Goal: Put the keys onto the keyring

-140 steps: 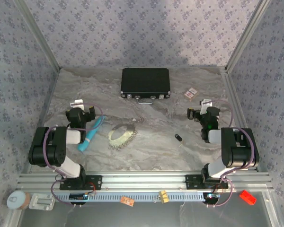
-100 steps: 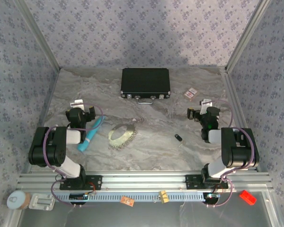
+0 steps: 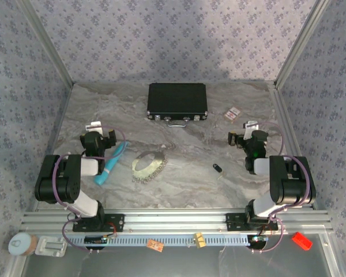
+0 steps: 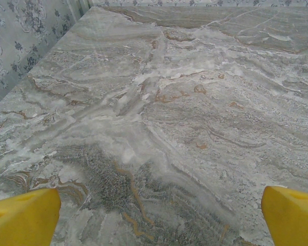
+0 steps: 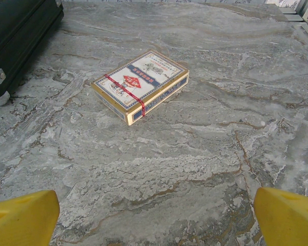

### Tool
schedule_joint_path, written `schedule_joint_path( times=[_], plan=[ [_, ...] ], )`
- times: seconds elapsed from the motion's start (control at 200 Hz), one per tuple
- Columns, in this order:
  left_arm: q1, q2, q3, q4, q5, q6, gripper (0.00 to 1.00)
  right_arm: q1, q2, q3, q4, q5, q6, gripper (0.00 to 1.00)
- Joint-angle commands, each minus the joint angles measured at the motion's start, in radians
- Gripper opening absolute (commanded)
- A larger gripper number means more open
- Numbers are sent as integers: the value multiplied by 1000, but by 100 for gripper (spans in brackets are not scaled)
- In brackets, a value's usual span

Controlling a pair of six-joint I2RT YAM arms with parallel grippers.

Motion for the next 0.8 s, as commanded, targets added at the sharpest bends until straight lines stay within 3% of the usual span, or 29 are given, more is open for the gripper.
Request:
schedule_joint_path(
  times=[0.0, 0.455, 0.515, 0.625, 0.795],
  plan=[
    [3, -6, 12, 16, 10, -8, 100, 4, 8, 20, -9, 13, 12, 99],
    [3, -7, 8, 24, 11, -8, 100, 5, -2, 19, -5, 25, 11, 99],
    [4, -51, 15, -11, 9, -8, 100, 15, -78, 63, -131, 31, 3, 99],
    [2, -189, 92, -261, -10, -12, 100, 19, -213, 217, -481, 54, 59, 99],
    [1, -331, 158, -463, -5, -110, 100, 27, -331, 287, -634, 28, 211, 99]
  ],
)
